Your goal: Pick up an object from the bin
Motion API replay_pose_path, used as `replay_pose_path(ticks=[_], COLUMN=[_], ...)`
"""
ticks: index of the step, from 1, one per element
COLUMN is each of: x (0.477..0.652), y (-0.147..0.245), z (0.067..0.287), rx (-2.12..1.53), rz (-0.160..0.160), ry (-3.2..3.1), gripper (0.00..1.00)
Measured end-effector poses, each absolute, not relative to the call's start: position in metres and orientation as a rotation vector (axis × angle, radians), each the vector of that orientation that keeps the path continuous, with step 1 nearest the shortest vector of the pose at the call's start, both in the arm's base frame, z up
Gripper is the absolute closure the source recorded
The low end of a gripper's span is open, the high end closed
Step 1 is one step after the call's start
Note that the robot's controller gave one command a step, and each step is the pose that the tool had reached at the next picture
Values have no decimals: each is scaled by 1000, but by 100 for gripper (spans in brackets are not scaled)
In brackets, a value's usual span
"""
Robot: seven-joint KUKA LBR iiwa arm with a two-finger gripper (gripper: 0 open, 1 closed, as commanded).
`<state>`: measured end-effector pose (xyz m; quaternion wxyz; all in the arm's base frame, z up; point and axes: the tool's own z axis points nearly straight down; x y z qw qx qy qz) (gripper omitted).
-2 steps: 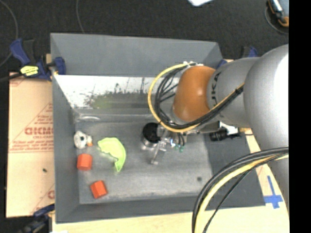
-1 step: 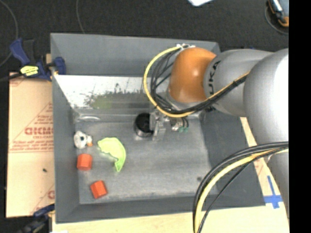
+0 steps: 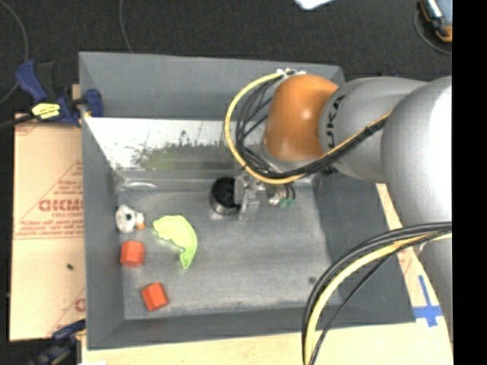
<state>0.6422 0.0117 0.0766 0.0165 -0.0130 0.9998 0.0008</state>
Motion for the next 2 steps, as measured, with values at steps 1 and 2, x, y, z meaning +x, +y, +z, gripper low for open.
replay_pose_path(ticks=[1, 2], x=[652, 645], y=[15, 12], z=[113, 136], rx=[-40, 60], rz=[3, 5], ry=[3098, 3099], gripper=[100, 100])
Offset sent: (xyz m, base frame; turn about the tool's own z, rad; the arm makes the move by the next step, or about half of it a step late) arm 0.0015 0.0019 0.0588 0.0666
